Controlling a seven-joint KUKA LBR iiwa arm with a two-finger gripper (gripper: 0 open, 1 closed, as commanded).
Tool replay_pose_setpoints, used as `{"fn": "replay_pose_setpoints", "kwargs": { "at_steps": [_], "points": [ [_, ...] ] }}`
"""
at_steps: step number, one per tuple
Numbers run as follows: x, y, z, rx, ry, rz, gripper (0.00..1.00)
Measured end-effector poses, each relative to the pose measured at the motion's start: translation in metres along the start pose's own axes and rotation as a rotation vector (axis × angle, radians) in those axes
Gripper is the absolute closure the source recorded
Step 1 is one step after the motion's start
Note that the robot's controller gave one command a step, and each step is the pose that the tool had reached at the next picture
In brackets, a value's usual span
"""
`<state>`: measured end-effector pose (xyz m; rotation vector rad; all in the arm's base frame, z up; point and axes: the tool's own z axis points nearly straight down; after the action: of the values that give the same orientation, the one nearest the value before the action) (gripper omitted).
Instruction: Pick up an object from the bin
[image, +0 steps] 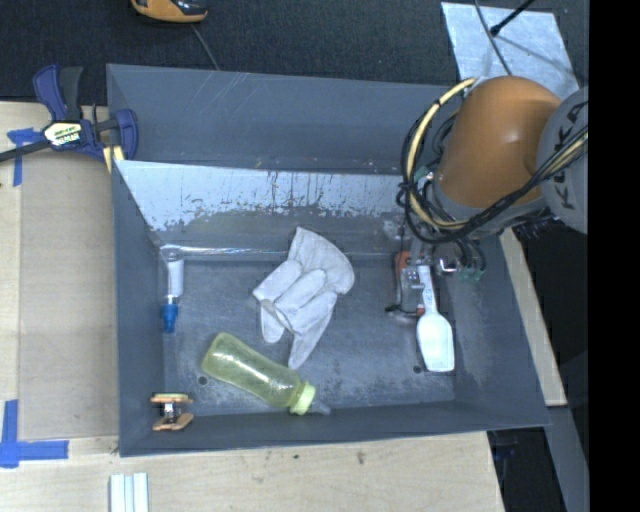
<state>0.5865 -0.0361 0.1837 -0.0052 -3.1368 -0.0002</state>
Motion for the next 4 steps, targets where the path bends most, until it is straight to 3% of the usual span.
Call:
{"fn": "replay_pose_setpoints", "kwargs": {
  "at_steps": [1,2,3,4],
  "points": [
    [-0.002,0.000,-0.005,0.000,-0.009,-0.001,0.00],
    [-0.005,0.015,0.042,0.002,-0.016,-0.041,0.00],
    [0.004,0.061,0.064,0.001,-0.003,-0.245,0.00],
    [0.004,0.071,0.064,0.001,-0.006,-0.290,0.00]
  ]
}}
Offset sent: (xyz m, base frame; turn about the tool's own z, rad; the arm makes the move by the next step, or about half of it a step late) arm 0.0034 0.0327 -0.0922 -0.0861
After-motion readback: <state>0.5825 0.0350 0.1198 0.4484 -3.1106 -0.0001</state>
